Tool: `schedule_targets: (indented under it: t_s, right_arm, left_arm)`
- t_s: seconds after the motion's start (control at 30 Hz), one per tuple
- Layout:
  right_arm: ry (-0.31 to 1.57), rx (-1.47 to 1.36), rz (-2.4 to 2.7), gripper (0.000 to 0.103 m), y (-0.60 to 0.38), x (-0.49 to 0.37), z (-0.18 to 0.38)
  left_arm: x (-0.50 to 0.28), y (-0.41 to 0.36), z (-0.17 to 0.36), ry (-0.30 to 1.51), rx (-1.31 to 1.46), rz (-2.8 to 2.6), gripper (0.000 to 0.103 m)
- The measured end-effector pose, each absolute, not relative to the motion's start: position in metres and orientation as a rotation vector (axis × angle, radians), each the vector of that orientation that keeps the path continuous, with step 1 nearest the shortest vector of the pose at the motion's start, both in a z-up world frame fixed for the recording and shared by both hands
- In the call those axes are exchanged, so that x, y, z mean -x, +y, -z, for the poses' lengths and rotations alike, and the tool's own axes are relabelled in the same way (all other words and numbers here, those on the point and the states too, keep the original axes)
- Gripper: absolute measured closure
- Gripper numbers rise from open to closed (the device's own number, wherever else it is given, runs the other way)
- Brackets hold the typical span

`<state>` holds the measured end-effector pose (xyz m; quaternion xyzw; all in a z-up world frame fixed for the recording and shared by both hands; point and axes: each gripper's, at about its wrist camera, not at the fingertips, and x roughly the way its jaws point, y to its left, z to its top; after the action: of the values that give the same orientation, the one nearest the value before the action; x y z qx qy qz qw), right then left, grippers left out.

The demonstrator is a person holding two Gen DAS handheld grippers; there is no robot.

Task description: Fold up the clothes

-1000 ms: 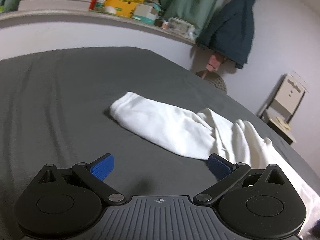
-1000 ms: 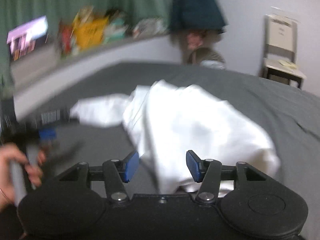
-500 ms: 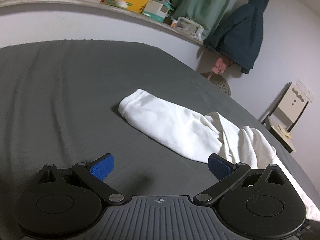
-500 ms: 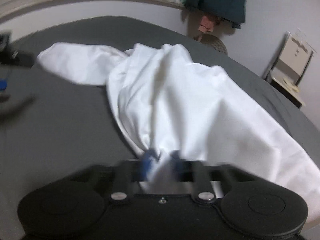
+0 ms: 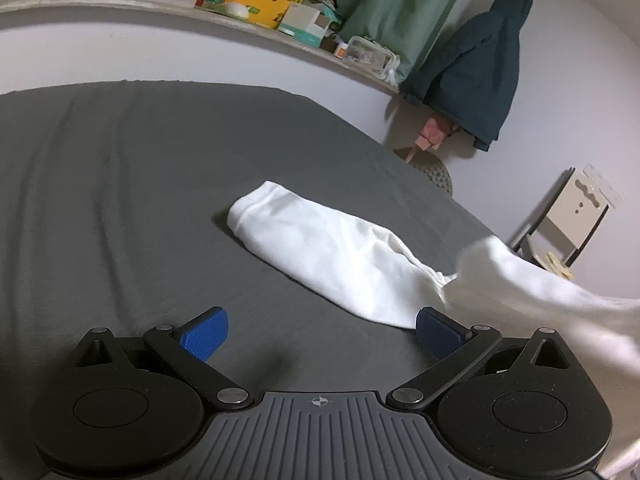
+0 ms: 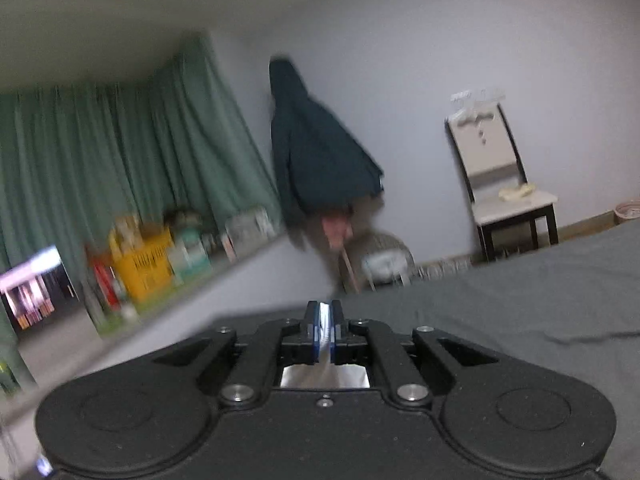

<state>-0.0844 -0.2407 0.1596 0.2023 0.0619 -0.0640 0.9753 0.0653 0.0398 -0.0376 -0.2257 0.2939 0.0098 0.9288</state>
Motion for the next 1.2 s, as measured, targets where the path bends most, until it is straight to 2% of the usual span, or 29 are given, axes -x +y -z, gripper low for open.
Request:
schedule_targets:
  t_s: [0.13, 0.17, 0.23, 0.33, 0.4, 0.43, 0.53, 0.6, 0.73, 0.83, 0.93, 1.03, 1.13, 1.2]
  right_arm:
    - [-0.014, -0.395, 0.016, 0.098, -0.244, 0.14, -0.182]
    - [-0.047, -0.365, -0.028, 0.102, -0.242, 0.155, -0.189]
    - [-0.115, -0.333, -0.112, 0.102, -0.24, 0.18, -0.204]
    - [-0.153, -0.303, -0.133, 0.102, -0.24, 0.199, -0.227]
    - [-0.05, -0.29, -0.128, 0.101, -0.241, 0.189, -0.228]
    - [0.017, -0.289, -0.114, 0.097, -0.241, 0.179, -0.221]
    - [0.239, -0.252, -0.049, 0.071, -0.235, 0.137, -0.183]
    - [0.365, -0.215, 0.002, 0.064, -0.227, 0.102, -0.146]
    - [0.56, -0.141, 0.064, 0.062, -0.2, 0.026, -0.08]
    - [0.608, 0.033, 0.039, 0.06, -0.168, -0.027, -0.047]
    - [0.637, 0.205, -0.011, 0.05, -0.135, -0.069, -0.034]
    - [0.67, 0.371, -0.017, 0.035, -0.116, -0.116, -0.019]
    - [0.745, 0.485, 0.002, 0.036, -0.104, -0.154, 0.001]
    - [0.81, 0.518, -0.002, 0.045, -0.099, -0.173, 0.011]
  left_arm:
    - [-0.064, 0.039, 0.037, 0.6, 0.462, -0.009, 0.0]
    - [-0.064, 0.039, 0.037, 0.598, 0.464, -0.006, 0.0]
    - [-0.063, 0.038, 0.036, 0.597, 0.471, 0.014, 0.0]
    - [-0.061, 0.031, 0.031, 0.586, 0.467, 0.081, 0.0]
    - [-0.058, 0.023, 0.026, 0.576, 0.444, 0.112, 0.0]
    - [-0.056, 0.02, 0.024, 0.571, 0.431, 0.122, 0.0]
    - [-0.051, 0.014, 0.022, 0.574, 0.429, 0.139, 0.0]
    - [-0.051, 0.013, 0.023, 0.579, 0.432, 0.136, 0.0]
    - [-0.05, 0.014, 0.026, 0.59, 0.43, 0.094, 0.0]
    - [-0.052, 0.019, 0.032, 0.601, 0.442, 0.026, 0.0]
    - [-0.057, 0.028, 0.038, 0.606, 0.474, -0.001, 0.0]
    - [-0.061, 0.032, 0.041, 0.603, 0.461, -0.012, 0.0]
    - [-0.065, 0.035, 0.044, 0.607, 0.465, -0.016, 0.0]
    - [-0.067, 0.037, 0.046, 0.61, 0.47, -0.016, 0.0]
